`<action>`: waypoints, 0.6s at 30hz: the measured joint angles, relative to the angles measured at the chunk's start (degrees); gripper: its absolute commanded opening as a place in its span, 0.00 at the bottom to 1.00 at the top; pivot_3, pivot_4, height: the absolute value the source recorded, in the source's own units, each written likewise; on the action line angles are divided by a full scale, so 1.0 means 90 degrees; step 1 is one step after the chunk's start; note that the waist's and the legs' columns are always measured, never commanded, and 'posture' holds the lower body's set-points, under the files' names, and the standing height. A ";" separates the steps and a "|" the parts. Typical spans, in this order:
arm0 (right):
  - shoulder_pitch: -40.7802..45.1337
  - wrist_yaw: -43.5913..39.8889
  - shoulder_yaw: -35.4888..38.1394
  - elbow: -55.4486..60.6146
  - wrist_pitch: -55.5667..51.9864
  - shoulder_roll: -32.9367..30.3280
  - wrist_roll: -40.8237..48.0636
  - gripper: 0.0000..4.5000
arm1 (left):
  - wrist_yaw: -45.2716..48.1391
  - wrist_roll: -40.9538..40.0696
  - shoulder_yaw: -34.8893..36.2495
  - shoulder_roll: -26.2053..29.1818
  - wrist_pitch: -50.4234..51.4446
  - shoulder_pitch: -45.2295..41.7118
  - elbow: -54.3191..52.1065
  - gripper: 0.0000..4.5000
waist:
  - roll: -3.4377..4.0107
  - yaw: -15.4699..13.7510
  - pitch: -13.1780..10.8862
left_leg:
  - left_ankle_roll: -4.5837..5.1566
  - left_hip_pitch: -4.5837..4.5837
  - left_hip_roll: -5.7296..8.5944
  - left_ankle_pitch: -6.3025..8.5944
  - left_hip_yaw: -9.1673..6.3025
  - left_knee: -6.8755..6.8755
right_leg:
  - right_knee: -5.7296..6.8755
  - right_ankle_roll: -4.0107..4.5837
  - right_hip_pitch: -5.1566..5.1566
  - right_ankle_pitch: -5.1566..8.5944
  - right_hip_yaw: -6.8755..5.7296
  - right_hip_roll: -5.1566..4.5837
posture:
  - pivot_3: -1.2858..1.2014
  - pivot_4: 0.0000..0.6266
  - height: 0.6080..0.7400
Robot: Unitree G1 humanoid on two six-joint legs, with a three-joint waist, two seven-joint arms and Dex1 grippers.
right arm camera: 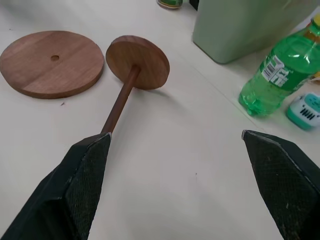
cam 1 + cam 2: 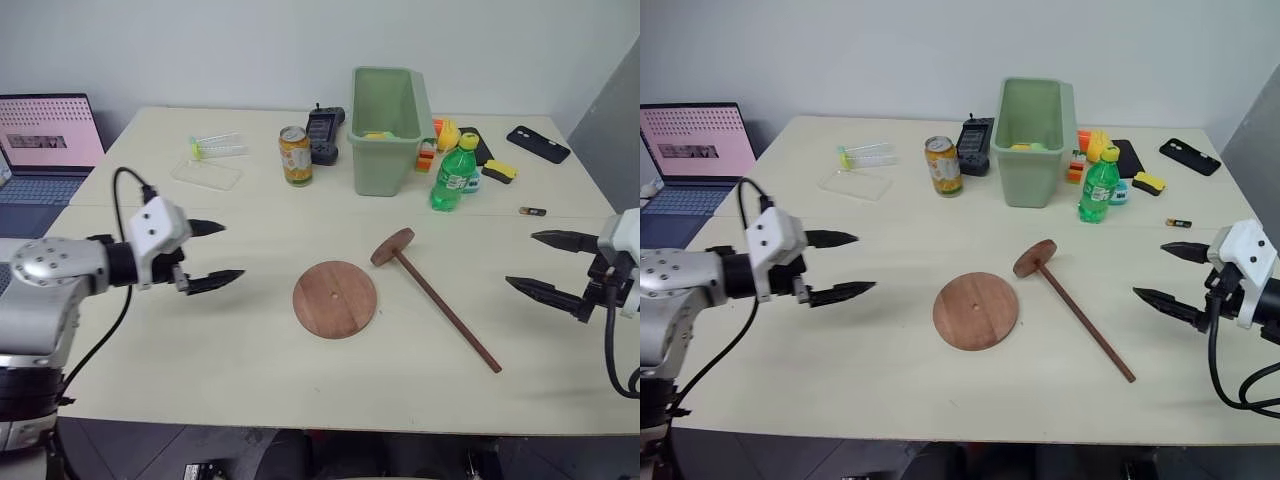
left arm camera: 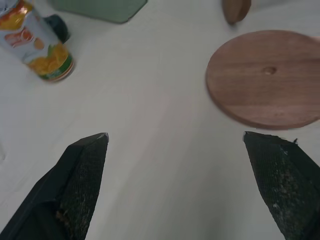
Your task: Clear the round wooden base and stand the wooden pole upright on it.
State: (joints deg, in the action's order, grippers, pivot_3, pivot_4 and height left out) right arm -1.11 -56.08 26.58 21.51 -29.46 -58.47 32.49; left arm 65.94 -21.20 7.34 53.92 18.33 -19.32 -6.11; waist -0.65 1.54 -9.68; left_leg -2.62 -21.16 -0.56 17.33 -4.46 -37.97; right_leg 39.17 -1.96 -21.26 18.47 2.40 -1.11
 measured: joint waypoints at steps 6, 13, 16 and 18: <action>0.0277 0.0887 -0.0199 0.0946 -0.1445 0.0095 0.0669 0.97 | 0.0148 -0.0277 -0.0697 -0.0421 0.0248 -0.0427 -0.0776 1.00 | -0.0001 0.0016 0.0000 | 0.0000 -0.0008 -0.0004 0.0000 -0.0004 -0.0003 | 0.0001 -0.0001 -0.0006 0.0000 0.0003 0.0005 | 0.52 0.24 1.00; 0.1382 0.2031 -0.0919 0.1805 -0.3709 0.0009 0.1933 0.97 | 0.0640 -0.0052 -0.1531 -0.0565 -0.0036 -0.0618 -0.0862 1.00 | -0.0001 0.0016 0.0000 | 0.0000 -0.0014 0.0002 -0.0001 -0.0006 -0.0009 | 0.0001 0.0000 -0.0007 -0.0001 0.0000 0.0010 | 0.52 0.24 1.00; 0.2617 0.2859 -0.1619 0.1777 -0.5044 0.0305 0.2285 0.97 | 0.0658 0.0145 -0.1760 -0.0753 -0.0198 -0.0764 -0.0837 1.00 | -0.0002 0.0021 -0.0001 | 0.0000 -0.0025 0.0005 -0.0001 -0.0013 -0.0012 | 0.0001 0.0000 -0.0013 -0.0001 0.0000 0.0010 | 0.52 0.24 1.00; 0.3202 0.3203 -0.2007 0.1550 -0.5732 0.0580 0.2296 0.97 | 0.0658 0.0267 -0.1854 -0.0845 -0.0316 -0.0822 -0.0834 1.00 | -0.0002 0.0019 -0.0001 | 0.0000 -0.0032 0.0004 -0.0001 -0.0013 -0.0013 | -0.0002 0.0000 -0.0018 -0.0001 -0.0003 0.0010 | 0.52 0.24 1.00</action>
State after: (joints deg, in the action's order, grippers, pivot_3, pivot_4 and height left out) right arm 27.71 -27.26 8.52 35.46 -81.05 -53.26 53.16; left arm 71.86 -18.80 -9.35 46.31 15.49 -26.72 -13.62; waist -0.67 1.71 -9.68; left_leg -2.62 -21.45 -0.53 17.32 -4.58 -38.09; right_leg 39.15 -1.95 -21.42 18.46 2.37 -1.02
